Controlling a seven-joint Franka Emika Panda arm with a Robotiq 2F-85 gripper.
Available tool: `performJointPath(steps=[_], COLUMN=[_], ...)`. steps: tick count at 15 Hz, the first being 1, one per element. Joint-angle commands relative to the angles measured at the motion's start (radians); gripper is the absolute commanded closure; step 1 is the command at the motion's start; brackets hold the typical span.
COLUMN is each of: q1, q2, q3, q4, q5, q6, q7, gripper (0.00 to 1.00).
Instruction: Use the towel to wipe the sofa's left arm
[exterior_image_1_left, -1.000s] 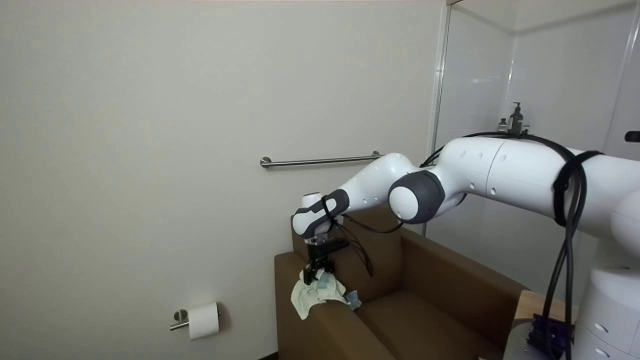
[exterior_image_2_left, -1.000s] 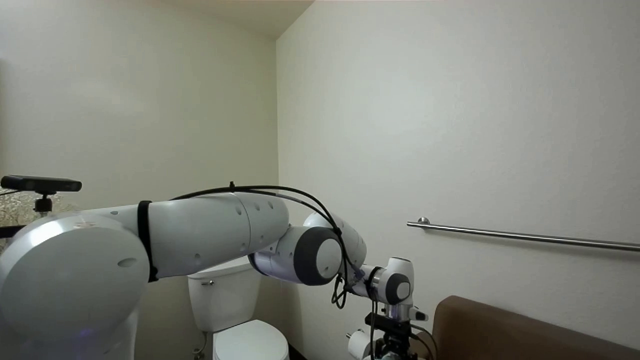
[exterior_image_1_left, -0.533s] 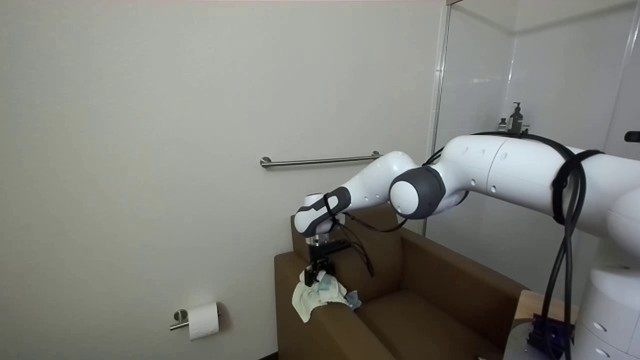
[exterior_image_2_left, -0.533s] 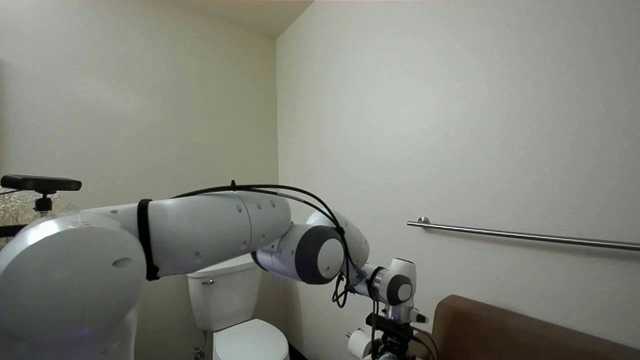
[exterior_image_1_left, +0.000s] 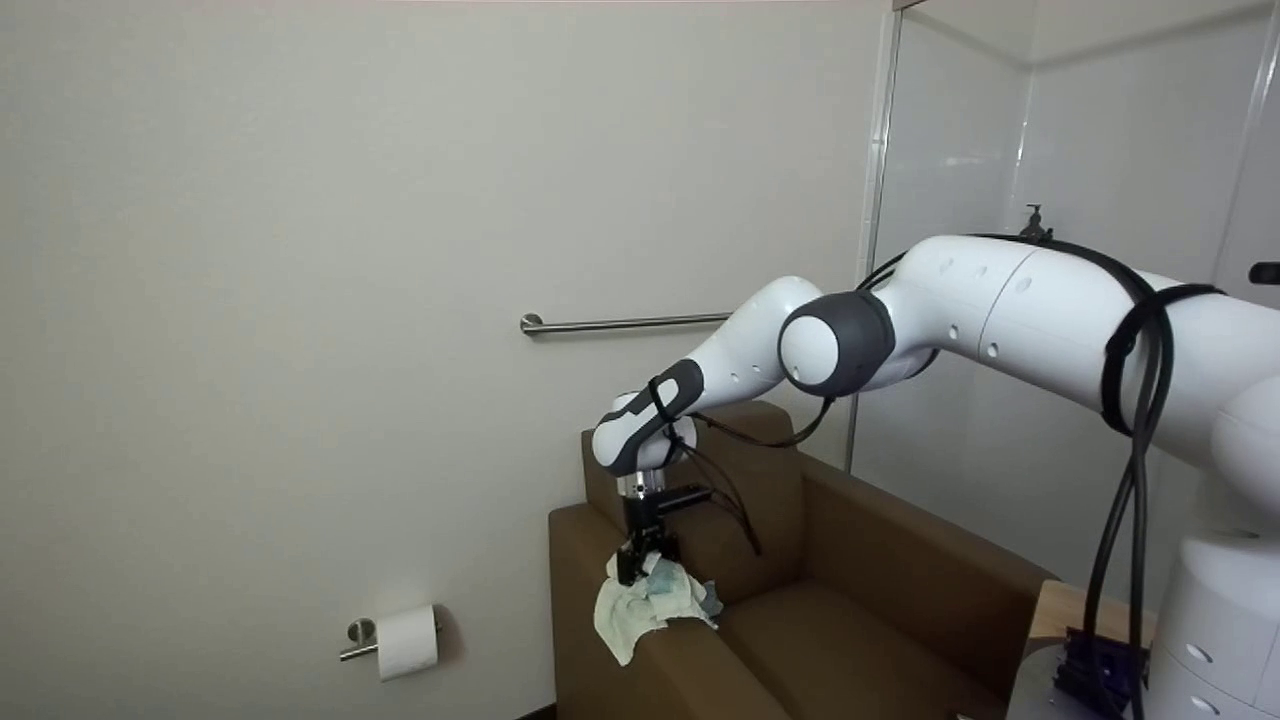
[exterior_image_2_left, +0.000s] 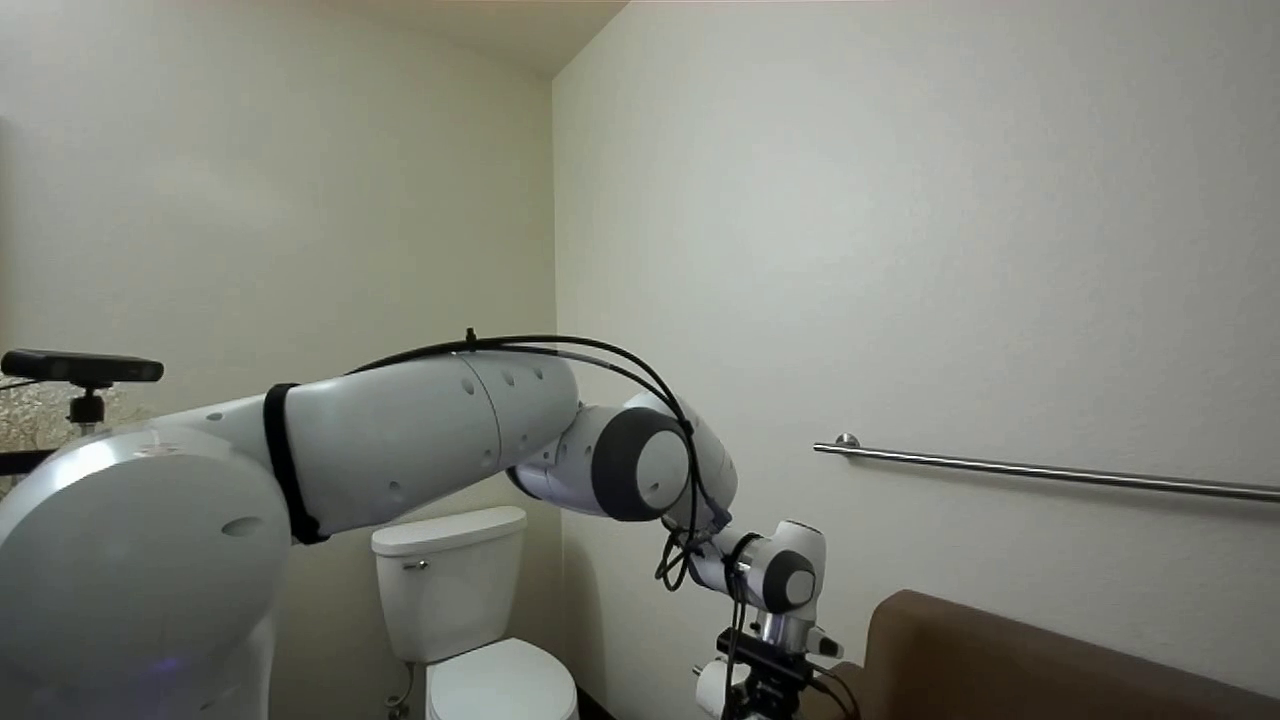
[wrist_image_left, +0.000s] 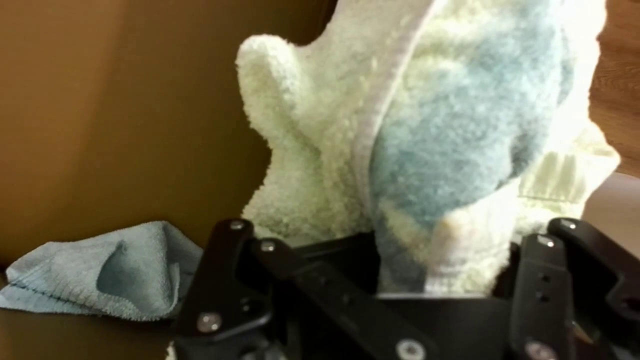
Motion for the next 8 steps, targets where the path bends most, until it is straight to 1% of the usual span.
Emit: performJointPath(steps=[1, 4, 8], q1=[-0.002, -0.001, 0.026], q2=[-0.125, -0.184, -0.266], q3=[0.023, 0.023, 0.005], q4=[-0.235, -0.353, -0.519], q5=[0.02, 0.021, 0.006], q6=[0.083, 0.178, 0.349], q7=[-0.007, 0.005, 0.03], gripper=[0.95, 0.95, 0.96])
